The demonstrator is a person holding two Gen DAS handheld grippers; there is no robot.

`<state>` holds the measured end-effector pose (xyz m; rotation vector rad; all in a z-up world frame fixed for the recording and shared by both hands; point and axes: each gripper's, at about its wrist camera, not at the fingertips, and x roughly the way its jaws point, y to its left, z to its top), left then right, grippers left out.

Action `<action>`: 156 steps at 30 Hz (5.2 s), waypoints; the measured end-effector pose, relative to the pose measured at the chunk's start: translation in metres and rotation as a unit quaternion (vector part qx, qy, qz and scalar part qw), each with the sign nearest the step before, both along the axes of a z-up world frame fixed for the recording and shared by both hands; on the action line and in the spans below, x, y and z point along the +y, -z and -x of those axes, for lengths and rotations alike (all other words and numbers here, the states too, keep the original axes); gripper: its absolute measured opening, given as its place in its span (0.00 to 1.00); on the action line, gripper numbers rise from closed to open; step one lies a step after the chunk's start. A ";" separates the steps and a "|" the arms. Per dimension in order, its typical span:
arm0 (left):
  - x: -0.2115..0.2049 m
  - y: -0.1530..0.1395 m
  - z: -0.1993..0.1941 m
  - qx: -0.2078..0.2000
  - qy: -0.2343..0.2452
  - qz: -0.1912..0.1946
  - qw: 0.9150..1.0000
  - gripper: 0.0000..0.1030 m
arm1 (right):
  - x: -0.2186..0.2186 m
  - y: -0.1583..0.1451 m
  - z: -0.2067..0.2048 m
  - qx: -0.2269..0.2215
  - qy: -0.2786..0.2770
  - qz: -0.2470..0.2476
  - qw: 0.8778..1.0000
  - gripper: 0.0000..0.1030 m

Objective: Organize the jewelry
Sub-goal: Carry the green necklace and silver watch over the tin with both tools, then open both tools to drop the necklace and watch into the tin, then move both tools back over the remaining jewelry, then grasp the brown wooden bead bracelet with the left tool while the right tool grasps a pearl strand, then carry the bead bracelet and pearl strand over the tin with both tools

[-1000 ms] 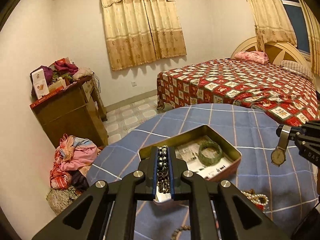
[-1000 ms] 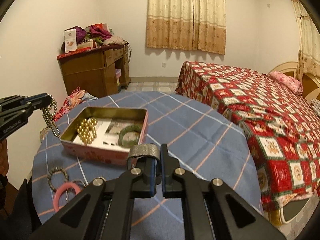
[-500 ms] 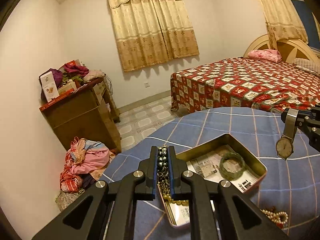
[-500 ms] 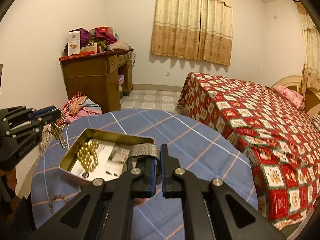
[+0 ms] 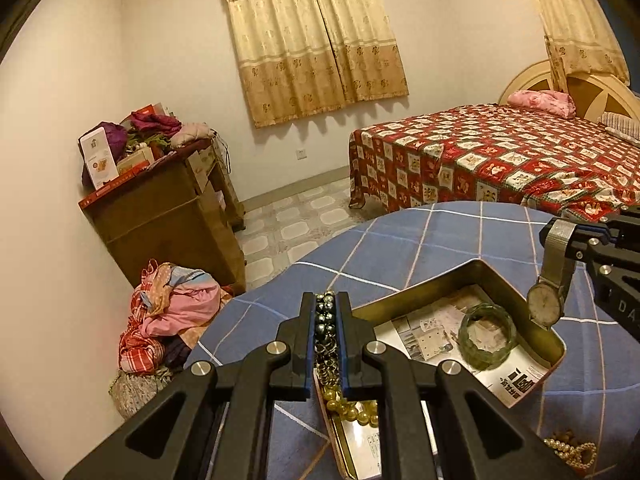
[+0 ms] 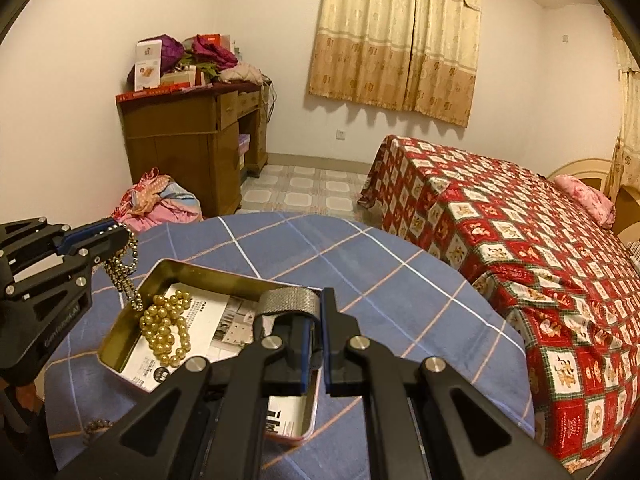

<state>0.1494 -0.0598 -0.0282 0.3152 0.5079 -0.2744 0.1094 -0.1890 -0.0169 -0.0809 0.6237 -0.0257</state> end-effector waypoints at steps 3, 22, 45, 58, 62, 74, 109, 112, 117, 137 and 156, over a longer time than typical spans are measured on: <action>-0.001 0.005 -0.004 0.005 0.000 -0.001 1.000 0.08 | 0.002 0.005 -0.006 0.008 0.000 0.002 1.000 0.06; -0.007 0.040 -0.026 0.044 -0.002 -0.014 0.999 0.08 | 0.011 0.037 -0.034 0.050 -0.001 0.007 0.999 0.06; 0.011 0.045 -0.004 0.035 -0.031 -0.039 0.998 0.78 | 0.000 0.043 -0.015 0.064 0.023 0.010 0.998 0.68; 0.045 0.055 0.056 0.047 -0.041 -0.043 0.997 0.78 | -0.015 0.050 0.037 0.075 0.038 -0.019 0.996 0.68; 0.050 0.064 0.079 0.058 -0.040 -0.046 0.996 0.78 | -0.016 0.051 0.062 0.071 0.037 -0.026 0.996 0.68; 0.043 0.085 0.111 0.080 -0.033 -0.066 0.994 0.78 | -0.006 0.079 0.120 0.093 0.014 -0.037 0.995 0.68; 0.065 0.068 0.108 0.076 -0.012 0.000 0.997 0.08 | -0.011 0.069 0.124 0.048 0.009 -0.061 0.997 0.08; 0.067 0.061 0.111 0.059 -0.017 -0.006 0.998 0.08 | -0.012 0.065 0.124 0.040 0.013 -0.055 0.998 0.08; 0.067 0.053 0.113 0.043 -0.022 -0.008 0.999 0.08 | -0.014 0.062 0.124 0.029 0.023 -0.039 0.999 0.08; 0.073 0.027 0.121 -0.003 -0.048 0.010 0.999 0.08 | -0.013 0.047 0.126 0.002 0.043 0.006 0.999 0.08; 0.065 -0.004 0.099 -0.039 -0.045 0.023 0.998 0.08 | -0.003 0.016 0.107 -0.026 0.029 0.026 0.999 0.08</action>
